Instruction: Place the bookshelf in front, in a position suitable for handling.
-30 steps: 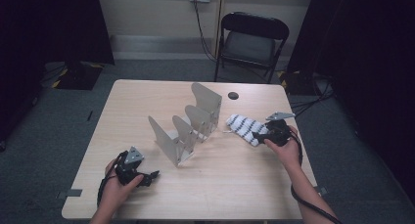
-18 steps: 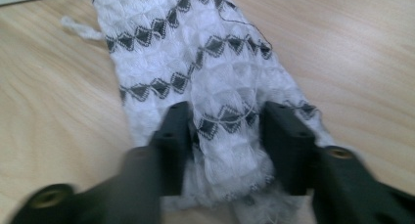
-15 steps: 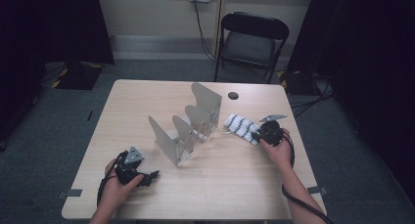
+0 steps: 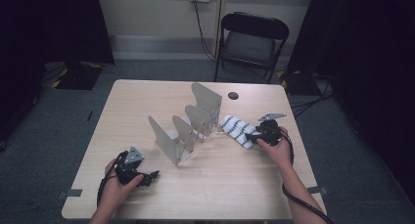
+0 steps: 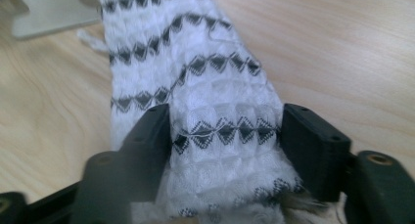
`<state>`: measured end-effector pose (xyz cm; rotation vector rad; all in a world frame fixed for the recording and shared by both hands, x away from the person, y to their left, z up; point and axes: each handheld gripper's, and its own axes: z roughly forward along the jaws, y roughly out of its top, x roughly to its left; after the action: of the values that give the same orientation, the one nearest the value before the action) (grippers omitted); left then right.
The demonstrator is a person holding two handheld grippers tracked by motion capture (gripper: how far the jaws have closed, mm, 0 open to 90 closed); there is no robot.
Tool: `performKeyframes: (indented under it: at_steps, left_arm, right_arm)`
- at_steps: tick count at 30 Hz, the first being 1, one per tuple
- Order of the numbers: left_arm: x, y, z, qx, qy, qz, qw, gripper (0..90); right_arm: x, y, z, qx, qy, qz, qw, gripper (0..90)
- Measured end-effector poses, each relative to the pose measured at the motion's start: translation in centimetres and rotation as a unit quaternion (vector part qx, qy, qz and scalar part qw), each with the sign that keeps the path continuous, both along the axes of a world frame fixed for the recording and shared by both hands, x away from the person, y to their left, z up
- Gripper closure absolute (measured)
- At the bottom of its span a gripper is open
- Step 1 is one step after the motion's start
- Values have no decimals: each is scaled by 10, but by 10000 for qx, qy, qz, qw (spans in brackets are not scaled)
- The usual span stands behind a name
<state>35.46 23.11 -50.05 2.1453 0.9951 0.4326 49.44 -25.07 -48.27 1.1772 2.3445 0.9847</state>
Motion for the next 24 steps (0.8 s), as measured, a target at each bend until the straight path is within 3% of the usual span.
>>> performKeyframes:
  at_steps: [5,8,11,13,17,24]
  left_arm:
    - [0,0,0,4,-6,4,10000,92]
    - [0,0,0,5,-8,6,10000,92]
    - [0,0,0,8,-12,11,10000,92]
    - [0,0,0,10,-13,12,10000,92]
    - [0,0,0,8,-10,10,10000,92]
    - [0,0,0,7,-7,9,10000,92]
  right_arm:
    - [-2,10,1,57,269,-5,9996,735]
    - [-2,14,7,202,520,-174,9983,799]
    - [-2,16,15,395,613,-391,9966,812]
    - [-2,16,19,457,597,-431,9962,814]
    - [0,23,50,591,477,-534,9957,817]
    - [5,41,105,639,-26,-471,9968,817]
